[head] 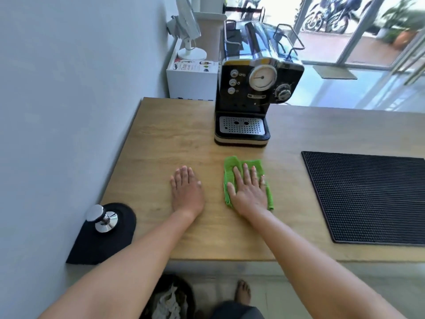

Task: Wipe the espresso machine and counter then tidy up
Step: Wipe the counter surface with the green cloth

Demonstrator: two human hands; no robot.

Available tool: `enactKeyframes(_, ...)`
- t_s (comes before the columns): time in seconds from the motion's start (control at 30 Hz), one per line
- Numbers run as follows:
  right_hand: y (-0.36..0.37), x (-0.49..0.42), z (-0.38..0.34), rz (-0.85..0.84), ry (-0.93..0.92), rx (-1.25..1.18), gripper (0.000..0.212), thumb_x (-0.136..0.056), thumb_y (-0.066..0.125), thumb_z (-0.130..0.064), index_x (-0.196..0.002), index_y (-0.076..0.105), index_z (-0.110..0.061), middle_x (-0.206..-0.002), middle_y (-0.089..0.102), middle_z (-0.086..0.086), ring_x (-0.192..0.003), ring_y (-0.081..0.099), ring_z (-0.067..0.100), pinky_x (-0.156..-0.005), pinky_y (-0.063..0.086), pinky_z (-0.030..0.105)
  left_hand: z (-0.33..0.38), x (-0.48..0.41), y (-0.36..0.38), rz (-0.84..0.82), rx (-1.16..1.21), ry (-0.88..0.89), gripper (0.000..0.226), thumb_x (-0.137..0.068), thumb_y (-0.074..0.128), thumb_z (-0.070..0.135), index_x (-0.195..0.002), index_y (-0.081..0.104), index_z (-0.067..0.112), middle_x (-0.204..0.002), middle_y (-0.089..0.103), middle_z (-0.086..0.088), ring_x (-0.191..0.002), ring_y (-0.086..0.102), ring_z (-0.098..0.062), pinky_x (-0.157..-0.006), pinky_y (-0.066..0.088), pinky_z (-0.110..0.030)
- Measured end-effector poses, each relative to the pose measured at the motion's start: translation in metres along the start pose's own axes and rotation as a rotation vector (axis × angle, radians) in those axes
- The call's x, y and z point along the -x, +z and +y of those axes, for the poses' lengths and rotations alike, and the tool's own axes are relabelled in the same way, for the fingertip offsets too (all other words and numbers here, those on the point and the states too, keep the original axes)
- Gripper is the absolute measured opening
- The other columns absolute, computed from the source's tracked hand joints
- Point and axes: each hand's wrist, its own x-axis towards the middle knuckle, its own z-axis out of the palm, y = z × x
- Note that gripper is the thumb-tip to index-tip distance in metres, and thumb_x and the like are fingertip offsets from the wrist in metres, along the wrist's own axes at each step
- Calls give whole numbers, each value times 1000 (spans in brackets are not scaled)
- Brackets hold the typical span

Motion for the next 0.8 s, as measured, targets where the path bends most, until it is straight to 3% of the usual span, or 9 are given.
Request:
enactKeyframes(0.13, 16, 71, -15, -52, -458, 45, 64, -97, 14, -59, -156, 2, -35, -163, -9, -5, -150, -14, 20, -120, -10, 45, 6, -5, -2, 39, -42, -7, 56, -101, 20, 31, -153, 8, 13, -162, -1, -5, -149, -7, -27, -120, -8, -48)
enactKeyframes(0.2, 22, 103, 18, -13, -546, 71, 62, -99, 18, -61, -155, 12, -36, -164, 4, -3, -152, -3, 21, -118, -2, 45, 12, -11, -2, 61, -58, 33, 56, -100, 22, 32, -152, 14, 13, -162, 5, -5, -149, -4, -28, -118, -8, -49)
enactKeyframes(0.27, 22, 112, 70, 24, -474, 84, 62, -98, 15, -64, -155, 14, -39, -164, 6, -6, -152, 1, 19, -118, 0, 44, 27, -15, -1, 69, -77, 81, 56, -100, 23, 33, -152, 18, 12, -162, 9, -6, -149, -3, -28, -118, -8, -50)
enactKeyframes(0.37, 8, 86, 122, 41, -182, 46, 69, -92, 2, -70, -154, 8, -42, -163, -7, -11, -152, -6, 16, -120, -6, 41, 49, -22, 4, 41, -66, 140, 59, -100, 19, 37, -153, 11, 11, -162, 4, -7, -149, -7, -27, -118, -10, -48)
enactKeyframes(0.47, -3, 36, 115, 16, 116, 2, 67, -96, 9, -65, -155, -2, -36, -164, -15, -5, -149, -19, 17, -120, -12, 44, 65, -24, 10, 9, -42, 167, 60, -101, 18, 38, -153, 8, 10, -162, 1, -7, -149, -7, -26, -121, -4, -48)
enactKeyframes(0.53, -5, 13, 93, 16, 181, -38, 66, -98, 12, -60, -156, -4, -32, -163, -17, -1, -149, -20, 21, -120, -12, 47, 70, -24, 16, 33, -58, 167, 60, -100, 18, 38, -153, 10, 10, -162, 4, -8, -150, -3, -26, -121, 0, -48)
enactKeyframes(0.6, -4, 10, 72, 7, 101, -40, 66, -98, 11, -60, -156, -5, -31, -163, -18, -1, -148, -23, 21, -120, -11, 48, 70, -26, 22, 80, -78, 157, 60, -99, 19, 37, -152, 16, 10, -161, 11, -7, -150, 3, -26, -121, 3, -49)
enactKeyframes(0.7, 5, 50, 63, -4, -221, -30, 66, -98, 16, -61, -156, 3, -33, -165, -11, -2, -148, -22, 19, -120, -10, 45, 70, -28, 26, 95, -78, 156, 59, -98, 21, 37, -152, 19, 10, -161, 14, -6, -149, 5, -25, -121, 2, -48)
enactKeyframes(0.8, 16, 99, 97, 54, -458, 57, 65, -99, 25, -61, -156, 19, -31, -165, 10, -1, -152, 1, 22, -118, 2, 45, 69, -27, 27, 118, -90, 162, 59, -98, 23, 36, -151, 22, 10, -160, 16, -7, -149, 8, -25, -121, 2, -47)
